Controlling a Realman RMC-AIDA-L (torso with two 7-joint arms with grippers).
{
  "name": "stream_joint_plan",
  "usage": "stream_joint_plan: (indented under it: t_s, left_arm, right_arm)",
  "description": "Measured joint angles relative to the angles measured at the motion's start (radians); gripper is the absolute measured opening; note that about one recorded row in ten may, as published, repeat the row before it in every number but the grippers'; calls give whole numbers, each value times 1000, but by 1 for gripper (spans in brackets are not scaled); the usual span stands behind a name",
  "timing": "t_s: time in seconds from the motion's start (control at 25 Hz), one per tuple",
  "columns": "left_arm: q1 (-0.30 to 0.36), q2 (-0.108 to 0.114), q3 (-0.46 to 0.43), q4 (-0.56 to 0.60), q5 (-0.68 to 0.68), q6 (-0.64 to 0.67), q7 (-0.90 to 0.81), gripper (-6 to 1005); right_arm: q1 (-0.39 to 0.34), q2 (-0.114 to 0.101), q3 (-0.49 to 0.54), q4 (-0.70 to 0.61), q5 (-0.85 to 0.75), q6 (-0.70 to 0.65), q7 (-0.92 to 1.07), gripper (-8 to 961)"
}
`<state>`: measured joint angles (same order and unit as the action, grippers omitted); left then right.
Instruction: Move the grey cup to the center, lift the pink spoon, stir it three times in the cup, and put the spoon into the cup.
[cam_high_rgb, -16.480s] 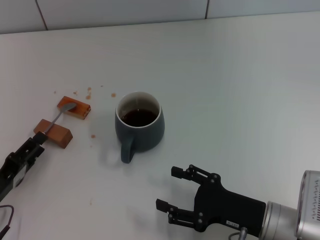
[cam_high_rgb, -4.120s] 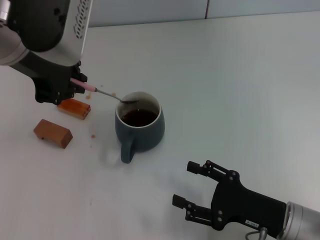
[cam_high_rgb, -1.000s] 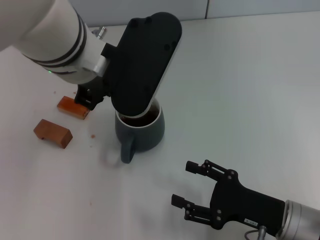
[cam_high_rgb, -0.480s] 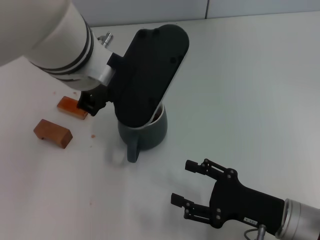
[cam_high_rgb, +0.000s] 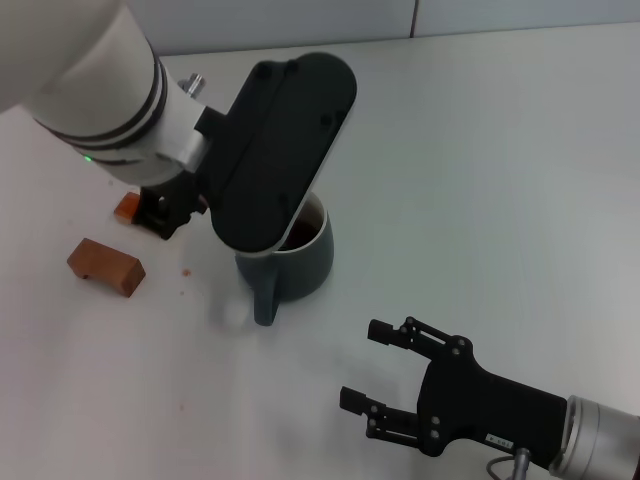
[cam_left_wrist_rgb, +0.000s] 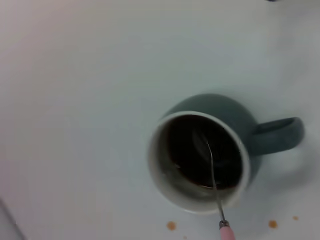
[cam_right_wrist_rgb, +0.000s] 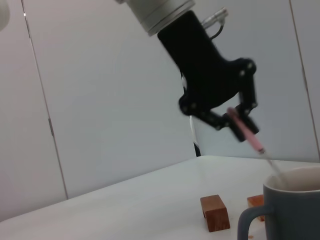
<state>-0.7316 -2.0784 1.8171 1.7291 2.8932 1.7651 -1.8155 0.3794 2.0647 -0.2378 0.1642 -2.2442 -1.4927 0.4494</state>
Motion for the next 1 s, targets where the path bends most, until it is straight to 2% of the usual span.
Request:
stream_joint_plan:
  t_s: [0.4,0.56,0.8,1.0]
  left_arm:
    - [3,0,6,4,-1,-84,-30,133]
    - [42,0,4,39,-4,-112,-38,134]
    - [67,2,-5,52,-9,-130,-62,346]
    - [127,6,-13,104,-12,-185,-55,441]
  right_arm:
    - [0,0,-2,0,0,-1,2,824]
    - [-2,0,-2,0,0,-1,2,824]
    - [-1,0,-3,0,0,-1,7,824]
    - [1,0,-5,-1,0,-7,11,824]
